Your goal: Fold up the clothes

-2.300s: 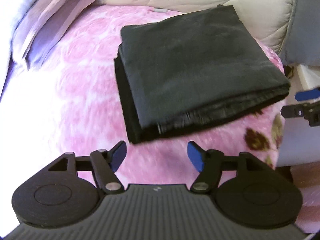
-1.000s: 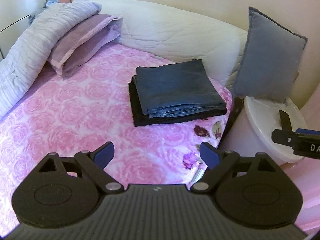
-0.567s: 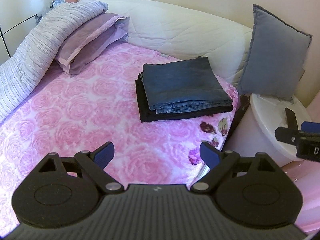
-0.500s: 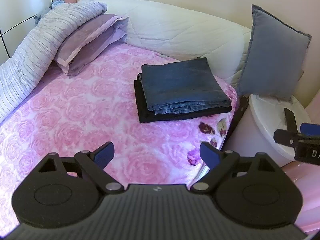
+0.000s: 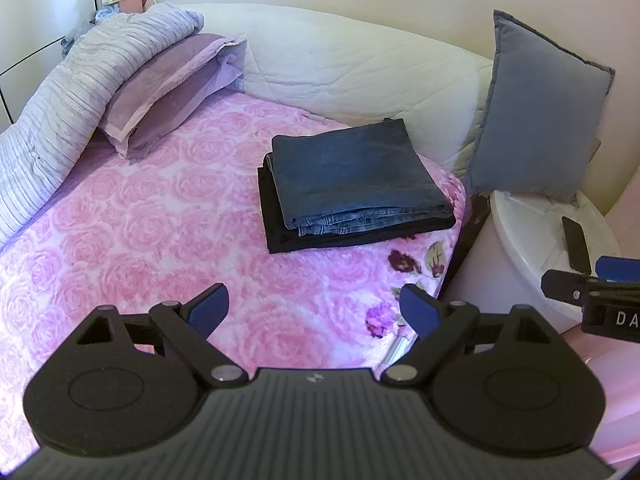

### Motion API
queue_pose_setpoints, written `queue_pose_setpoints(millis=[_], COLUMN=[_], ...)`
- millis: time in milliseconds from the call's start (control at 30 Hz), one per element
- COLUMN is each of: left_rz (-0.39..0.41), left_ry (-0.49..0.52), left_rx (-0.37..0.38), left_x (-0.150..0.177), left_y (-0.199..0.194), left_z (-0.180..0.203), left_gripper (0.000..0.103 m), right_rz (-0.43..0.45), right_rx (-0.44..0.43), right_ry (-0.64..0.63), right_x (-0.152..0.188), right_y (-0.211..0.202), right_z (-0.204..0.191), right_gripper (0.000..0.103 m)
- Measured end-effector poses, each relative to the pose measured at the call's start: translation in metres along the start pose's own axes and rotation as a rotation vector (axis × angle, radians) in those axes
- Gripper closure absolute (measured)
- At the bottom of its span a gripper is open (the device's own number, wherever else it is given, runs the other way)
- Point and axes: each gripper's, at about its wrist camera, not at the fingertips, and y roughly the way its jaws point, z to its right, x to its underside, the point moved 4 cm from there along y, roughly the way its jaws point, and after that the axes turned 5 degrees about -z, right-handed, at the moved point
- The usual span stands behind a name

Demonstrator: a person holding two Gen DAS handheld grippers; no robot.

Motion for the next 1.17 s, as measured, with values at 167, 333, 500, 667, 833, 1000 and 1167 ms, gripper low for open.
queue_pose_setpoints(millis=[167, 333, 500, 667, 833, 1000, 1167], left_rz=[-0.006, -0.008, -0.020, -0.037, -0.041, -0.036, -0.027], left_ry=[0.005, -0.021, -0.047, -0.065, -0.049, -0.042, -0.033], left_rx=[-0.011, -0.016, -0.026, -0.042, -0.043, -0.035, -0.024], left_x=[0.001, 0.001, 0.002, 0.003, 0.004, 0.004, 0.003], left_y=[-0.001, -0.002, 0.000, 0.003, 0.003, 0.003, 0.002], left_z=[0.000, -0.003, -0.007, -0.009, -0.006, -0.002, 0.002], left_gripper=[0.013, 0.015, 0.015, 0.015, 0.015, 0.015, 0.015], right_rz=[-0.002, -0.011, -0.018, -0.018, -0.019, -0.020, -0.020], right_rx=[-0.005, -0.013, -0.018, -0.018, -0.019, -0.019, -0.018], right_ry=[-0.004, -0.011, -0.024, -0.026, -0.026, -0.027, -0.031], right_x=[0.000, 0.001, 0.002, 0.002, 0.001, 0.001, 0.002], right_y=[0.000, 0.002, 0.003, 0.002, 0.002, 0.001, 0.001], right_z=[-0.002, -0.004, -0.006, -0.006, -0.005, -0.004, -0.003], right_gripper=[0.024, 0.024, 0.024, 0.024, 0.024, 0.024, 0.024])
